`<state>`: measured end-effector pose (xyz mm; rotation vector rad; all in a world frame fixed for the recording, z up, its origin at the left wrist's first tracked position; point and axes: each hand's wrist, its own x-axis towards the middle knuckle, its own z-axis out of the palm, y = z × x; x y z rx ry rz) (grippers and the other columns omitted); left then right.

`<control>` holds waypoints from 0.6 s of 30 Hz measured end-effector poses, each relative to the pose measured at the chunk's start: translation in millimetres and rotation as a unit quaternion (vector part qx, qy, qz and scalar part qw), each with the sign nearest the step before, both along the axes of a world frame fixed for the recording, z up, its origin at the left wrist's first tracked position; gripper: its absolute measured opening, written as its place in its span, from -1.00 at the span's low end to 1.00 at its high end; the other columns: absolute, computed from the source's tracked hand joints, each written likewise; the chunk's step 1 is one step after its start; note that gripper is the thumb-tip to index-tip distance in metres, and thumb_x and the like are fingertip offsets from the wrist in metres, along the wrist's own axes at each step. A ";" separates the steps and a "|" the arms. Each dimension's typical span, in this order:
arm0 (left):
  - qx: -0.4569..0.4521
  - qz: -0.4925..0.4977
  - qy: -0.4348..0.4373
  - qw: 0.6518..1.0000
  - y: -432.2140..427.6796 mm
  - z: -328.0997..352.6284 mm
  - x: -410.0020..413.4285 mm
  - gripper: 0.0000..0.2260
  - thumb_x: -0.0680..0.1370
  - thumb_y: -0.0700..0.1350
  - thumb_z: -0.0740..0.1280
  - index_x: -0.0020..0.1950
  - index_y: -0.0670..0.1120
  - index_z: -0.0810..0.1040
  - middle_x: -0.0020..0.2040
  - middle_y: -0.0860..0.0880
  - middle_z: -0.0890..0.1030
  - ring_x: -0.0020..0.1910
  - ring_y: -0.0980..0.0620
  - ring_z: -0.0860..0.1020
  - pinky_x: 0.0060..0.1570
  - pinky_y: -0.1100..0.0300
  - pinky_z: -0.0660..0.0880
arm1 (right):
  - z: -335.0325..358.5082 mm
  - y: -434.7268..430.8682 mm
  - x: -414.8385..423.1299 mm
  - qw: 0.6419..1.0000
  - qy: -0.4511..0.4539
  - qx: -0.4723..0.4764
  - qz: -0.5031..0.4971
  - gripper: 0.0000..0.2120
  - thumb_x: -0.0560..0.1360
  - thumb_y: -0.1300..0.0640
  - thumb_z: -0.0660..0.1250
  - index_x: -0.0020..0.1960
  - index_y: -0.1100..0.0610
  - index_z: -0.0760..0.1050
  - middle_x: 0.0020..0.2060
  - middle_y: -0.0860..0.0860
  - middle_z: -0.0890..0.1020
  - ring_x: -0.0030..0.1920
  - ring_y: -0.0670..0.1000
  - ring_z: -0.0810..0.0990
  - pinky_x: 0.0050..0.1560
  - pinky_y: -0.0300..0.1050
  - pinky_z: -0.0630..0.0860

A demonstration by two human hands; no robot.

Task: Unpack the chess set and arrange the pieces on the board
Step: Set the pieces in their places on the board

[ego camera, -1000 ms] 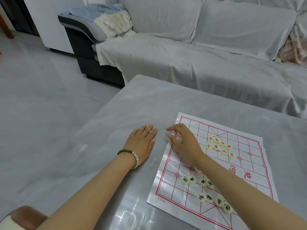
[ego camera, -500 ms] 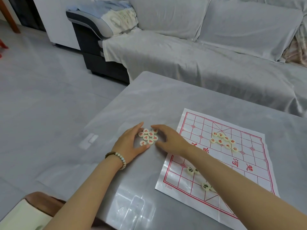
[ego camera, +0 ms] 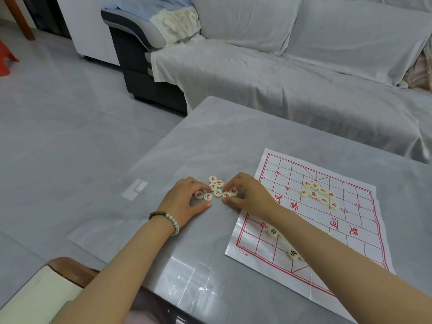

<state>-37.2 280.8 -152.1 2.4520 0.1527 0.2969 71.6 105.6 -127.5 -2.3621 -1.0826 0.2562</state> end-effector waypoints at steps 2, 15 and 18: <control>0.002 -0.003 0.002 1.000 -0.8 0.7 0.4 -0.78 0.44 0.00 0.43 0.07 0.05 0.59 -0.03 0.08 0.51 -0.04 0.12 0.44 -0.04 0.28 0.39 | -0.4 -0.1 0.5 1.000 0.004 0.007 -0.003 -0.80 0.42 0.02 0.44 0.04 -0.01 0.59 -0.03 -0.04 0.53 -0.07 -0.09 0.47 -0.12 -0.28 0.43; -0.020 -0.001 0.028 0.999 0.4 8.5 6.4 -0.78 0.44 -0.01 0.44 0.05 -0.02 0.64 -0.10 0.02 0.55 -0.19 0.12 0.49 -0.11 0.28 0.45 | -8.0 -2.5 4.5 1.000 -0.008 0.012 -0.006 -0.75 0.44 0.01 0.42 0.10 0.02 0.61 -0.15 -0.08 0.53 -0.24 -0.15 0.43 -0.24 -0.33 0.37; -0.039 0.011 0.015 0.999 -1.0 6.7 4.7 -0.78 0.43 -0.03 0.45 0.05 -0.03 0.65 -0.13 0.07 0.54 -0.22 0.18 0.48 -0.15 0.37 0.42 | -9.1 -1.9 4.0 1.000 -0.022 0.013 -0.003 -0.74 0.46 0.01 0.40 0.12 0.04 0.60 -0.16 -0.11 0.50 -0.25 -0.17 0.41 -0.26 -0.40 0.31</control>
